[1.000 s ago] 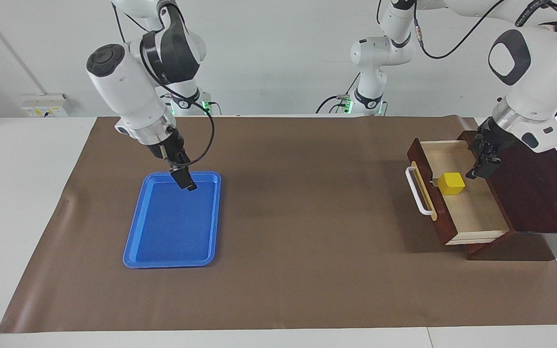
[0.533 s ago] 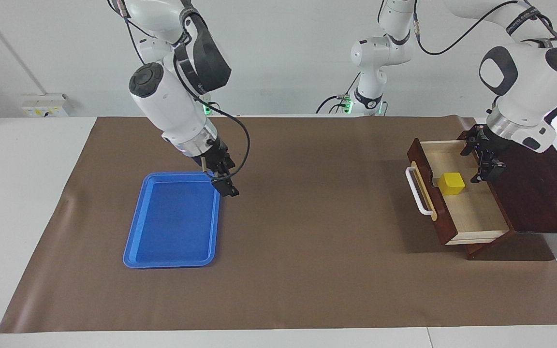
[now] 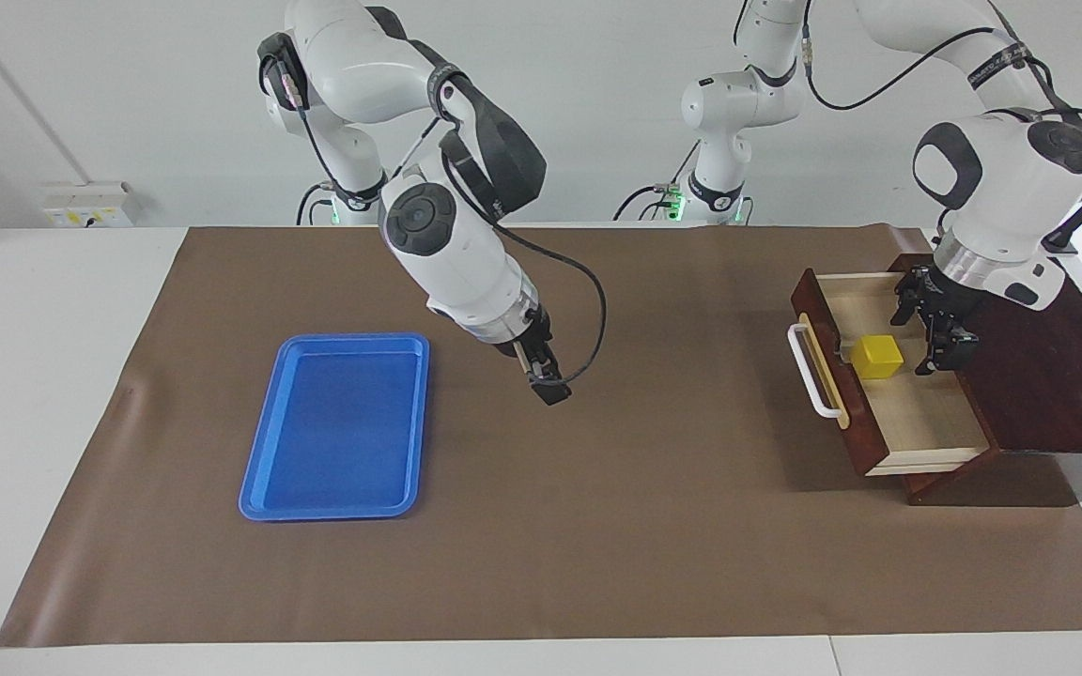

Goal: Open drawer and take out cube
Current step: 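Release the handle and reach into the drawer while the right gripper advances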

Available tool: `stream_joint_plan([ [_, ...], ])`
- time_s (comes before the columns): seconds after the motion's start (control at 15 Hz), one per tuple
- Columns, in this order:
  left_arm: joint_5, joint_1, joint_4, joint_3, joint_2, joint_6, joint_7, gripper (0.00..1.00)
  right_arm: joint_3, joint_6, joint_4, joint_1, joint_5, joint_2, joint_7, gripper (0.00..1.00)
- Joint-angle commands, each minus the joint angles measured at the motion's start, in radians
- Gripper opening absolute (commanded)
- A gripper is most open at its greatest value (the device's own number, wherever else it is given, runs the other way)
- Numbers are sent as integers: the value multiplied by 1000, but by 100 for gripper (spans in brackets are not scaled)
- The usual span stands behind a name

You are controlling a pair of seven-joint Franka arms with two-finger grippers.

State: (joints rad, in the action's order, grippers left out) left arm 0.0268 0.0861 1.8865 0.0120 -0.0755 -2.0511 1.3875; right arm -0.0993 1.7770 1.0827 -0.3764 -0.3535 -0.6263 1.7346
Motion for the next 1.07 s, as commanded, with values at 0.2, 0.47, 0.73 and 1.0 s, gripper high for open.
stream_joint_plan([
  [0.2,19,6,69,-3,9,-66,56,100,3,82,62,7,-110,10,16,99],
  [0.47,28,6,102,-3,9,-99,57,100,7,96,92,8,-107,23,13,99],
  [0.73,36,6,118,-4,8,-106,57,100,6,91,109,28,-110,28,11,97],
  [1.0,44,-5,111,-3,6,-101,57,68,7,96,127,30,-131,37,13,91],
])
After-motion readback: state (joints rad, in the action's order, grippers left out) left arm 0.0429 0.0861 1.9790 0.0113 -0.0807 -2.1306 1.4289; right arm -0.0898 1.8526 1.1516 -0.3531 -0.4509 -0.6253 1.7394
